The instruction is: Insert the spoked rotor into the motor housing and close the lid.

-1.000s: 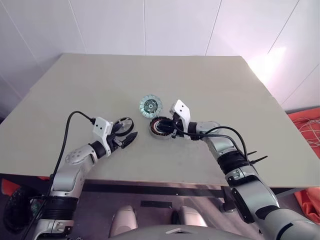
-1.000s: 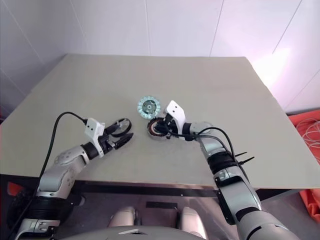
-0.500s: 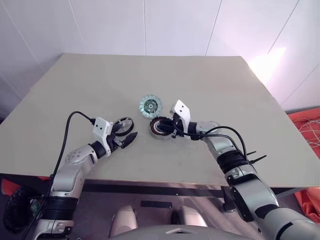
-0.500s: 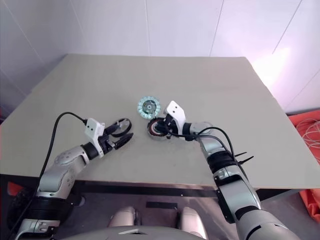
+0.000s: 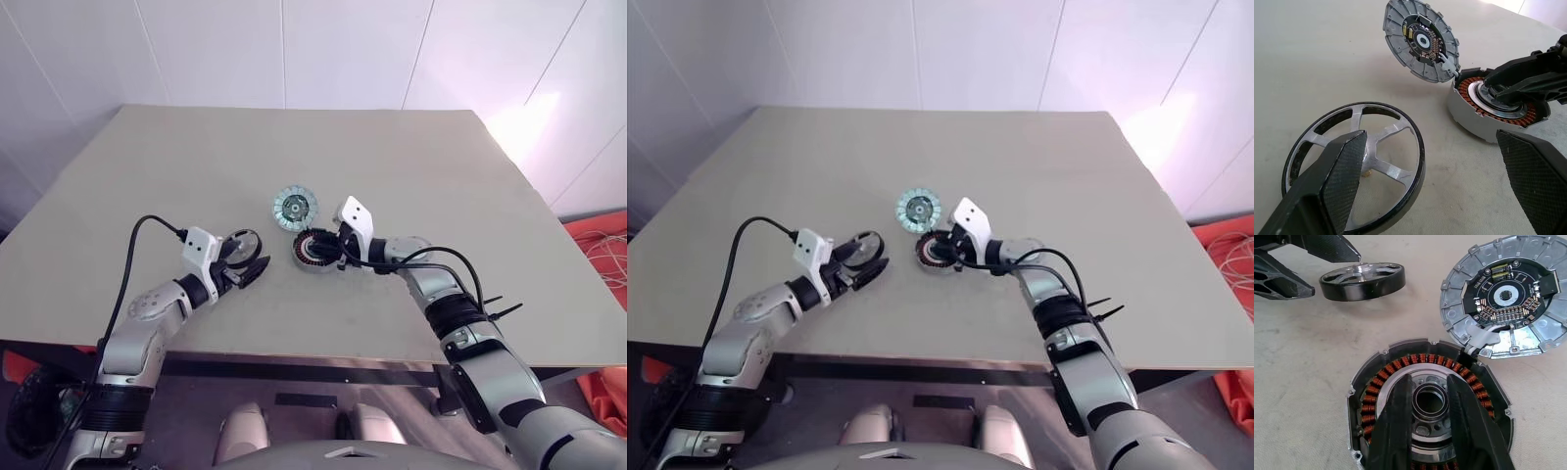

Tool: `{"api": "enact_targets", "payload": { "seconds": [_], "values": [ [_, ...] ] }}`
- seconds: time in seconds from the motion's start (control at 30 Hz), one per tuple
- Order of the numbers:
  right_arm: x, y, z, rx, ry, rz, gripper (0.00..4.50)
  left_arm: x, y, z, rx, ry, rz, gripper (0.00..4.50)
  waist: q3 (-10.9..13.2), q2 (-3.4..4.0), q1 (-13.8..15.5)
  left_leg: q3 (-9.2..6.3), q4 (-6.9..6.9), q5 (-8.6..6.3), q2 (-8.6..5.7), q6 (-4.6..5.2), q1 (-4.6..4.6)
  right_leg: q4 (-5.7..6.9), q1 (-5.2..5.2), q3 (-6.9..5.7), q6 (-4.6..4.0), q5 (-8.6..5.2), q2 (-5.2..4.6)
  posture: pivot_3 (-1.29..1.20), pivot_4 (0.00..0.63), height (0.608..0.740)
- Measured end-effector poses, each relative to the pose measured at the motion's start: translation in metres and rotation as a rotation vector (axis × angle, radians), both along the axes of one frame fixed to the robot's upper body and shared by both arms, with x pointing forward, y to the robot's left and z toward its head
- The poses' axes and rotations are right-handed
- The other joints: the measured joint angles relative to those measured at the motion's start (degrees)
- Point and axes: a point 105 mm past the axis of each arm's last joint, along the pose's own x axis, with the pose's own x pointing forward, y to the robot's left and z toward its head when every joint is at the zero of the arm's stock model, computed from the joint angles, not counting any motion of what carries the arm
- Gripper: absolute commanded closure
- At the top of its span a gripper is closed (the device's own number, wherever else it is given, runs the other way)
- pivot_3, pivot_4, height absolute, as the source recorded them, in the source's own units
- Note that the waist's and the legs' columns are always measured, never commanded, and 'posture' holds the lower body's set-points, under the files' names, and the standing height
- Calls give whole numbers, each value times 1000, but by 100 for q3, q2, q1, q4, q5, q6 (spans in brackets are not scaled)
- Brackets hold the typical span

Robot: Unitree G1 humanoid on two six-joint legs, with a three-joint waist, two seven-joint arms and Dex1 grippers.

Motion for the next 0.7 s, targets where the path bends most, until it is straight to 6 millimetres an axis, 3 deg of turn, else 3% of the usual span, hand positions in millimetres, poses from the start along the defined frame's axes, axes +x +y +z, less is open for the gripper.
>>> {"api": "enact_targets", "payload": {
  "seconds": [0.1,0.37,0.5,0.6,0.7],
  "values": [
    [-1,0,-1,-1,-1,0,1565,0,0,0,0,1,0,0,0,0,1,0,0,0,0,0,0,0,0,0,0,0,0,0,0,740],
    [-2,-1,0,8,-13,6,1565,0,0,0,0,0,-1,0,0,0,2,0,0,0,0,1,-1,0,0,-1,0,0,0,0,0,740],
    [-3,3,13,33,-46,20,1565,0,0,0,-1,-3,-2,0,0,0,2,0,0,0,1,1,-1,0,-1,-1,0,0,0,0,0,740],
    [-2,4,20,56,-56,18,2197,0,0,1,-1,-9,-2,0,0,0,1,0,0,0,0,1,-1,0,-1,-1,0,0,0,0,0,740],
    [-2,5,24,70,-50,16,3180,0,0,1,-3,-9,-7,0,0,0,1,-1,0,0,0,1,-1,0,-1,-1,0,0,0,0,0,740]
  ]
}}
